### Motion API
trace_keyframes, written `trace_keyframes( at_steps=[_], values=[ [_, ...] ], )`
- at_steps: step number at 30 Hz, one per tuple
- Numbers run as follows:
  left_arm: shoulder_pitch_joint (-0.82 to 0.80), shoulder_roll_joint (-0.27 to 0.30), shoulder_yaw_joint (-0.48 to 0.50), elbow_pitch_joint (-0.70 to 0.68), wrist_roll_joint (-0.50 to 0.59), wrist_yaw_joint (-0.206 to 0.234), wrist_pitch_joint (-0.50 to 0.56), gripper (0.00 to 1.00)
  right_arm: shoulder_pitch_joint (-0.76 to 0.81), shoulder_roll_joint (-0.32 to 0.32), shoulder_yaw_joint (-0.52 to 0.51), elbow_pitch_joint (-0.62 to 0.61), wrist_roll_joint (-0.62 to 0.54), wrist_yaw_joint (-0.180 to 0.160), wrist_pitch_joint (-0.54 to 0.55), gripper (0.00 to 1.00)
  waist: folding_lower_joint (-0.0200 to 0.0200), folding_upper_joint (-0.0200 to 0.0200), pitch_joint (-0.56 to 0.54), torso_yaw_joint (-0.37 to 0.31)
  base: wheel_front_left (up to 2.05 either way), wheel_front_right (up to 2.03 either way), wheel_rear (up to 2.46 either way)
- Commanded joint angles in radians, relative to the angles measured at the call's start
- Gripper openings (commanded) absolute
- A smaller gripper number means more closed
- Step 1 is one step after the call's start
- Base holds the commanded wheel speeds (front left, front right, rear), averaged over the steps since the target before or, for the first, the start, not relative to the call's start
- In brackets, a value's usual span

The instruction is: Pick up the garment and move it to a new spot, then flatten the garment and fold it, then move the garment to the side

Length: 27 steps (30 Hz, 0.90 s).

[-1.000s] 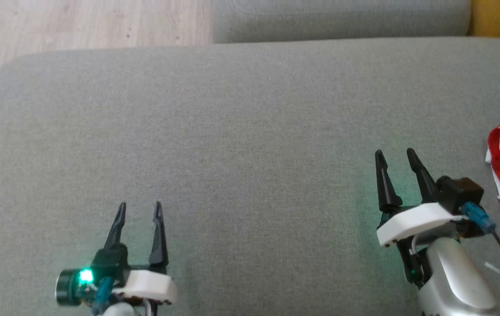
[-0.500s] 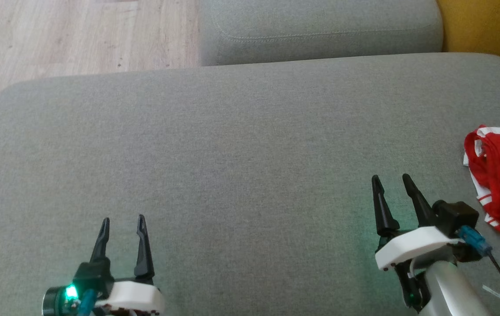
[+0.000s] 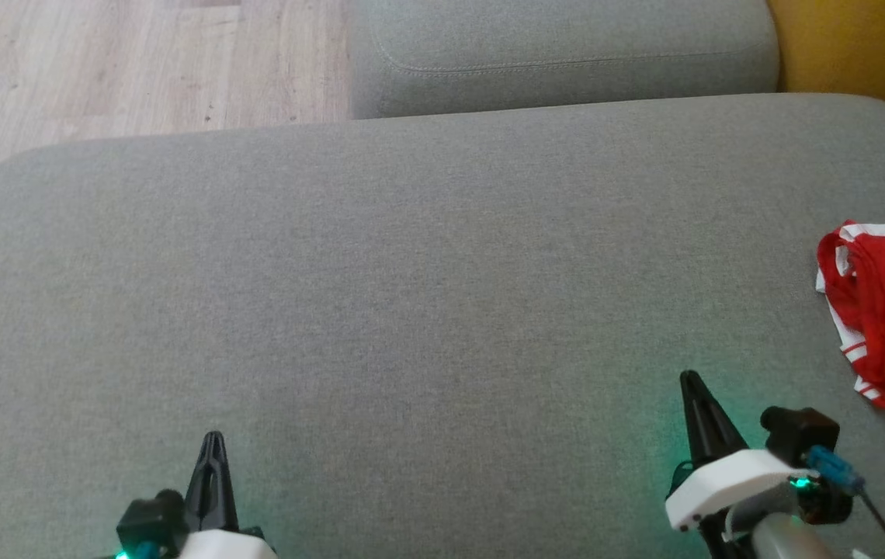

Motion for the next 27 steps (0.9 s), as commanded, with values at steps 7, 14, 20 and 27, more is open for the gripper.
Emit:
trace_keyframes(
  at_steps=[7, 14, 20, 27],
  values=[
    [-0.043, 0.001, 0.021, -0.043, -0.094, -0.015, 0.021, 0.0, -0.05, -0.002, -0.021, -0.057, 0.092, 0.0, 0.024, 0.0, 0.0, 0.0, -0.001, 0.0, 0.0, 0.0, 0.0],
    [-0.047, 0.001, 0.031, -0.055, -0.175, -0.025, 0.04, 0.0, -0.046, -0.002, -0.033, -0.077, 0.169, 0.0, 0.044, 0.0, 0.0, 0.0, -0.001, 0.0, 0.0, 0.0, 0.0],
    [-0.051, 0.001, 0.041, -0.064, -0.243, -0.033, 0.058, 0.0, -0.043, -0.002, -0.044, -0.093, 0.234, 0.0, 0.061, 0.0, 0.0, 0.0, -0.002, 0.0, 0.0, 0.0, 0.0],
    [-0.056, 0.001, 0.053, -0.074, -0.323, -0.043, 0.078, 0.0, -0.04, -0.002, -0.057, -0.112, 0.311, 0.0, 0.082, 0.0, 0.0, 0.0, -0.003, 0.0, 0.0, 0.0, 0.0]
  ],
)
